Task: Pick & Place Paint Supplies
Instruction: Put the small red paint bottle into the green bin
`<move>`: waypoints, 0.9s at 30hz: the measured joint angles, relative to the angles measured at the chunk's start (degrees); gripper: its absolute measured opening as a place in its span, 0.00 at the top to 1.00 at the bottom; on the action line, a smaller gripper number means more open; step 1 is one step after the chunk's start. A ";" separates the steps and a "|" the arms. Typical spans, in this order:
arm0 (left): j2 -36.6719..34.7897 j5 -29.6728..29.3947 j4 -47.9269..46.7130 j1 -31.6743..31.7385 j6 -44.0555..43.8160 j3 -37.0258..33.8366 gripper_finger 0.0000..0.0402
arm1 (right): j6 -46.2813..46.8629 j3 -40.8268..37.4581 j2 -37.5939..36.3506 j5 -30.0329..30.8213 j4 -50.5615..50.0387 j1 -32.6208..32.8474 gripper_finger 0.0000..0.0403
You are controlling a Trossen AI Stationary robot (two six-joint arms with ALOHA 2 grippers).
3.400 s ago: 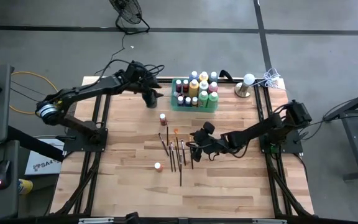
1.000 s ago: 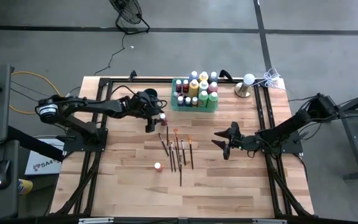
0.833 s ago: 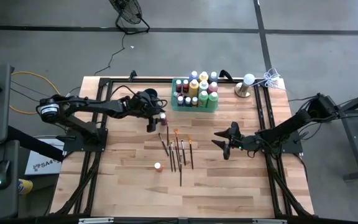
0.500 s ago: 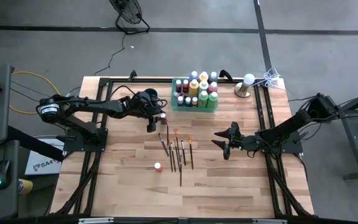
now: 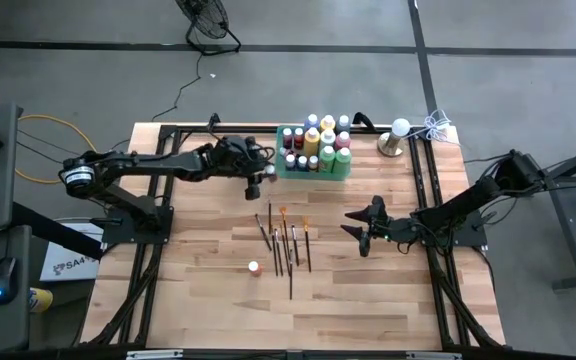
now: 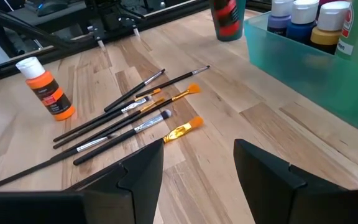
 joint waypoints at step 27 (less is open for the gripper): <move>11.35 -4.15 13.03 4.99 2.32 3.59 0.70 | -0.02 0.00 0.00 0.09 0.02 0.00 0.53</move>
